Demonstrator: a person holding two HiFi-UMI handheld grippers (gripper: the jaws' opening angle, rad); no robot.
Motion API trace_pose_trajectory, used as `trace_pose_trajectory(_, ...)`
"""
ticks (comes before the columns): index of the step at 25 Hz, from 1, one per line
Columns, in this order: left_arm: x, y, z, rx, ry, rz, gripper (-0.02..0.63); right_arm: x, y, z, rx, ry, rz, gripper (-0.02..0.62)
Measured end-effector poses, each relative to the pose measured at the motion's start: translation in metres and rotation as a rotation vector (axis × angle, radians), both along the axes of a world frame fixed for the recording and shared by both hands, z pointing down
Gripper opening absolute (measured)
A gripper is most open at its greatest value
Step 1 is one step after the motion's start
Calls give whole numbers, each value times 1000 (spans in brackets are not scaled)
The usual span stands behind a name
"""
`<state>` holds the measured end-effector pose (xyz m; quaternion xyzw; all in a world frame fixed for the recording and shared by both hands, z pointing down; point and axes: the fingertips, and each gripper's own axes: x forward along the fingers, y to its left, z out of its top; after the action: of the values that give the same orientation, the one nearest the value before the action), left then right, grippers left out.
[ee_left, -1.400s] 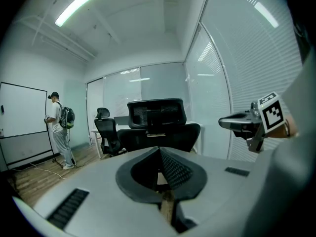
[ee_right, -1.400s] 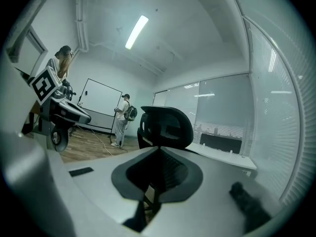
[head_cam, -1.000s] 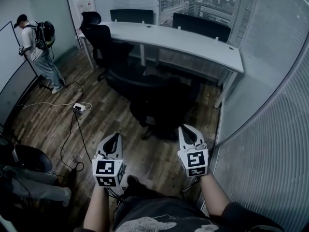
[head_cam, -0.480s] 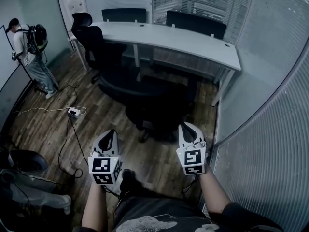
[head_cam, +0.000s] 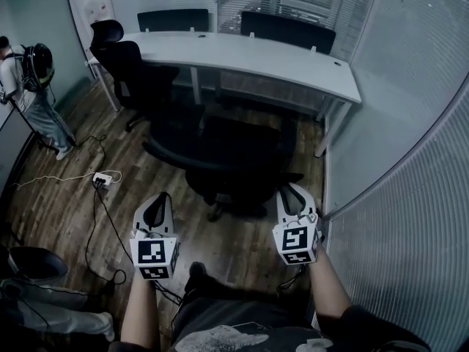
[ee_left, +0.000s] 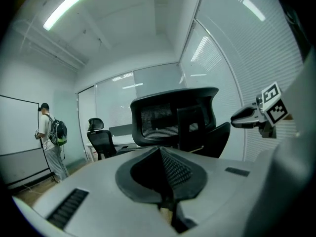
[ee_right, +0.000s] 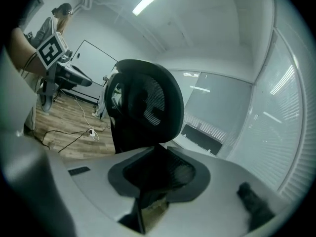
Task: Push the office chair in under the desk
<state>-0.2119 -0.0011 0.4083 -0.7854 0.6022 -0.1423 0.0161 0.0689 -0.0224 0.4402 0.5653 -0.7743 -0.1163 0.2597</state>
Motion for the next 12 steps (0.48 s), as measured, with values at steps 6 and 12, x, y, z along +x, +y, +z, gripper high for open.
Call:
trace_pose_trajectory(6, -18, -53, 2, 40, -80, 53, 19, -5, -20, 14, -44, 154, 52, 184)
trace_pose_trajectory(12, -29, -92, -3, 120, -210, 102, 104, -9, -37, 13, -16, 296, 117, 241)
